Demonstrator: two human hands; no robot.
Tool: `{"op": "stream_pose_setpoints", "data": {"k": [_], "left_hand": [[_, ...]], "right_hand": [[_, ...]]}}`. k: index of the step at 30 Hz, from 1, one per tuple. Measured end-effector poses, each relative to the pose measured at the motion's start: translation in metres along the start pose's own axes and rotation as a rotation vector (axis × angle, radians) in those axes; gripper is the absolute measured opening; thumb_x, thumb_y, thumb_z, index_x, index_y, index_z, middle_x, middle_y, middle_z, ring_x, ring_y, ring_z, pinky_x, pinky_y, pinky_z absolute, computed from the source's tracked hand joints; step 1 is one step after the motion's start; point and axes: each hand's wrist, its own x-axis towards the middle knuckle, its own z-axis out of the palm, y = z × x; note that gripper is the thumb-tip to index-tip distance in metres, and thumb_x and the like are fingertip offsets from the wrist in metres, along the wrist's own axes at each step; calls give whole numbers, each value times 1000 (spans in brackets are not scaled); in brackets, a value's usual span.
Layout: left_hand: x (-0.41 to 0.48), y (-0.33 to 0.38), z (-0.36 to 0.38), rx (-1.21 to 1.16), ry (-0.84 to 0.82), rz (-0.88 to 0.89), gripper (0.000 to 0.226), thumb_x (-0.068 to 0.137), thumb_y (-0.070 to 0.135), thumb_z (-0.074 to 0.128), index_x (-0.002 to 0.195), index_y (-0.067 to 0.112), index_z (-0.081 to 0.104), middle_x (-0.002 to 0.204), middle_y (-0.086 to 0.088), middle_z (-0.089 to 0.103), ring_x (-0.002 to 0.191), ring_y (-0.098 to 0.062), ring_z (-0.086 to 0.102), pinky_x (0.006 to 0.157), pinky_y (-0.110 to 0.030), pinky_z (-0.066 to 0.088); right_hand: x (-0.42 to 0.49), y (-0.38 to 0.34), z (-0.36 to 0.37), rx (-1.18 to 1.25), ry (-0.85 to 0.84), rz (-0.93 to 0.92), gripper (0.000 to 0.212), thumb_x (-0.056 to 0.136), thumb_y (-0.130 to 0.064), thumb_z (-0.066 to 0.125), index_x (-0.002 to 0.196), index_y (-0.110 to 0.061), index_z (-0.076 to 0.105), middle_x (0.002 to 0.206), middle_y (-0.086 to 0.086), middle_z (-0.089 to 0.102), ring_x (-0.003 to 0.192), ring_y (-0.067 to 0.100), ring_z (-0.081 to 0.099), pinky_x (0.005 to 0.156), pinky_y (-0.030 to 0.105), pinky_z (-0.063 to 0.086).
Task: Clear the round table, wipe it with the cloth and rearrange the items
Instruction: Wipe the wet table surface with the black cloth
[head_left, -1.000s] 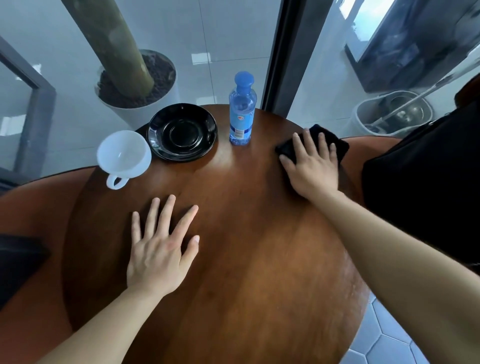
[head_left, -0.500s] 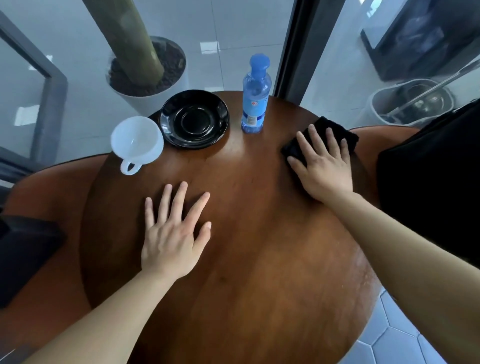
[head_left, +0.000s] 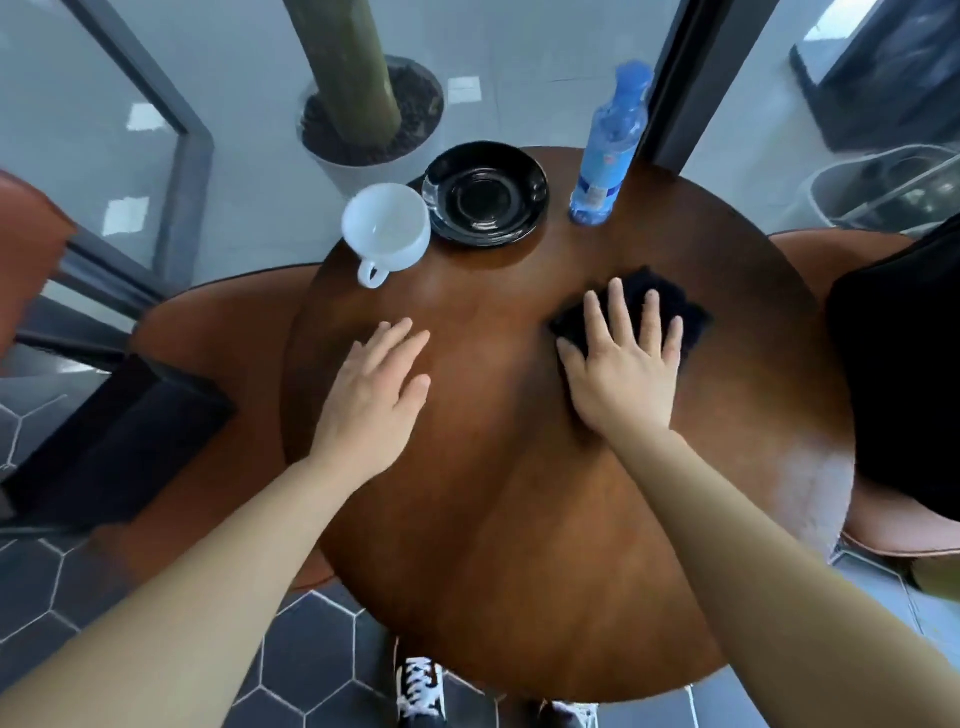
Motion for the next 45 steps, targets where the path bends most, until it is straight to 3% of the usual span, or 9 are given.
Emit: {"op": "stream_pose_setpoints", "data": {"k": [5, 9, 14, 18, 23, 26, 35, 41, 45], "left_hand": [[-70, -71, -11, 303, -39, 78, 52, 105, 31, 42, 154, 16, 35, 167, -7, 22, 155, -25, 15, 126, -46, 13], [-81, -78, -3, 405, -50, 125, 59, 105, 40, 29, 157, 14, 26, 167, -13, 17, 156, -30, 13, 126, -47, 14], [-81, -79, 4, 432, -24, 111, 60, 104, 41, 24, 158, 13, 25, 167, -16, 18, 155, -32, 13, 126, -49, 14], [-78, -76, 7, 423, -9, 119, 61, 104, 41, 24, 157, 12, 27, 166, -17, 20, 155, -34, 15, 126, -50, 14], [-81, -70, 7, 472, -24, 132, 66, 101, 47, 25, 156, 11, 29, 164, -26, 20, 153, -41, 16, 124, -56, 16], [-81, -43, 22, 428, -29, 150, 68, 98, 50, 28, 155, 13, 31, 162, -29, 20, 152, -46, 15, 122, -61, 15], [-73, -6, 48, 428, 1, 226, 63, 95, 50, 32, 154, 26, 36, 163, -21, 23, 152, -43, 17, 120, -67, 12], [-72, 0, 56, 458, 2, 244, 60, 97, 49, 29, 155, 35, 31, 166, -14, 20, 154, -38, 14, 120, -67, 9], [-72, 1, 57, 419, 3, 244, 59, 97, 48, 31, 154, 35, 33, 165, -14, 22, 153, -39, 15, 119, -67, 9]], "right_hand": [[-78, -120, 23, 11, -19, -383, 62, 102, -56, 31, 157, -26, 31, 167, -1, 19, 155, 33, 5, 124, 56, 3], [-158, -102, 29, -40, -106, -566, 61, 100, -55, 40, 156, -32, 31, 167, -6, 17, 156, 27, 3, 124, 54, 8], [-165, 27, 13, -173, -73, -329, 63, 95, -62, 36, 154, -39, 34, 165, -7, 27, 155, 25, 14, 124, 53, 14], [-150, -18, 20, -82, 18, 76, 65, 97, -59, 32, 155, -29, 35, 166, 0, 26, 154, 33, 13, 122, 57, 11], [-191, -108, 36, -28, -32, -360, 62, 97, -55, 43, 154, -31, 35, 167, -2, 23, 155, 32, 9, 122, 57, 12], [-208, -61, 32, -67, -60, -493, 62, 96, -54, 45, 155, -38, 32, 168, -7, 18, 156, 28, 5, 125, 54, 6], [-128, 164, -13, -112, -27, 29, 64, 93, -62, 31, 153, -42, 32, 166, -6, 25, 154, 31, 18, 123, 54, 13], [-163, 119, 5, -83, 72, 193, 63, 97, -58, 33, 155, -32, 35, 165, 1, 27, 153, 35, 15, 122, 57, 13], [-249, 22, 28, -13, 82, 89, 62, 93, -55, 50, 149, -29, 46, 163, 1, 31, 152, 36, 22, 120, 58, 18]]}}
